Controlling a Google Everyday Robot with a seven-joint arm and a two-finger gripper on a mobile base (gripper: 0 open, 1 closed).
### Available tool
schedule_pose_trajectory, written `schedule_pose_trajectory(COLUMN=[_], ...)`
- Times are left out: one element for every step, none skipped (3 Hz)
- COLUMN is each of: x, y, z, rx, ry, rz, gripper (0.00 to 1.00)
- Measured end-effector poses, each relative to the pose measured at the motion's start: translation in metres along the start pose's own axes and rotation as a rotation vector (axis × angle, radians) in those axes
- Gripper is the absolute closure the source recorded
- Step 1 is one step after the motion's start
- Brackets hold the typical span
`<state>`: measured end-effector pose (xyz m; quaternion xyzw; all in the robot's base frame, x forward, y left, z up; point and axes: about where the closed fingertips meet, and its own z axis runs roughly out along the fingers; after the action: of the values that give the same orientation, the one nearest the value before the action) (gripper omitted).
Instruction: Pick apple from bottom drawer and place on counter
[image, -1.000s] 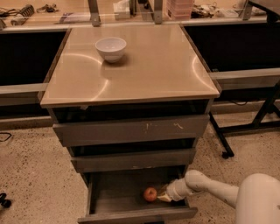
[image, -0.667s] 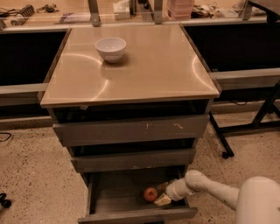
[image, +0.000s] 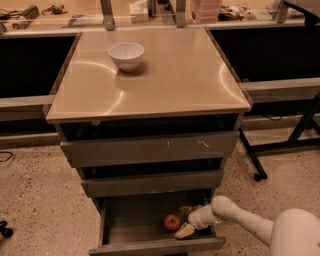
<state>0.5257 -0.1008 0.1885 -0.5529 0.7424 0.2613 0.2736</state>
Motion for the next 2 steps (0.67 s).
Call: schedule_pose_trajectory(x=[-0.001, 0.0], y=[-0.005, -0.009], z=[0.016, 0.031], rx=[0.01, 0.014], ry=[-0.056, -0.109], rz=[-0.03, -0.061], gripper=[0.26, 0.2])
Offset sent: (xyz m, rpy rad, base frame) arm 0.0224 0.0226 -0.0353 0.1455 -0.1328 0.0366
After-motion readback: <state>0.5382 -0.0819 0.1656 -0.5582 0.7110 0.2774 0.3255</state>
